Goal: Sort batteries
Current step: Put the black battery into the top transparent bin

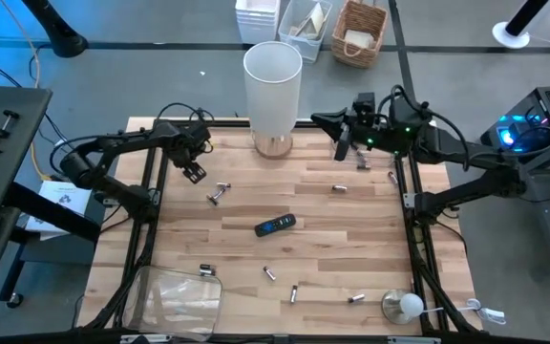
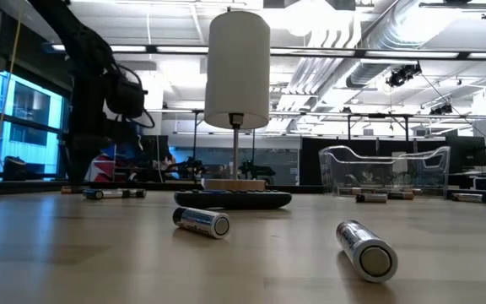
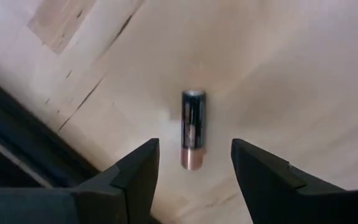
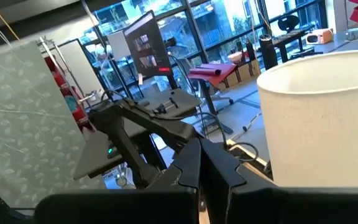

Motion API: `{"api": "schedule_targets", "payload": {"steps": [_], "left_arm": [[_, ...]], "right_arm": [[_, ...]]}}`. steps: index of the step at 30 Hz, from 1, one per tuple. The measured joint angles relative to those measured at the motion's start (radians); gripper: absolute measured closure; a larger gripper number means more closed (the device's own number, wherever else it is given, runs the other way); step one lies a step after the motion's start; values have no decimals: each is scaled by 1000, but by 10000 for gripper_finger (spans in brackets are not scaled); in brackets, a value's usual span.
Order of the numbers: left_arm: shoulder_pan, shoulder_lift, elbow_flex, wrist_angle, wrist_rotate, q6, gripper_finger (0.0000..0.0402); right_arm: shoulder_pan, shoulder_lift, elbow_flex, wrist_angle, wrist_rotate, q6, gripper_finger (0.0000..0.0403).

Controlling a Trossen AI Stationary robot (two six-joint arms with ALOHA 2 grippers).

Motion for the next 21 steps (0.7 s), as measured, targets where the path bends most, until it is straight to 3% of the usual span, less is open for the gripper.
{"api": "schedule_targets", "payload": {"steps": [9,12,16,21], "left_arm": [[-6,157,21,-14,-14,17,217],[-11,166,32,-30,26,19,260],[-4,163,43,-73,87,-21,369],[2,86,34,-157,172,-37,371]], "right_arm": [[1,0,0,-1,-1,7,403],[1,0,0,1,-1,6,403],[1,0,0,6,-1,1,403],[1,0,0,24,-2,-1,403]]}}
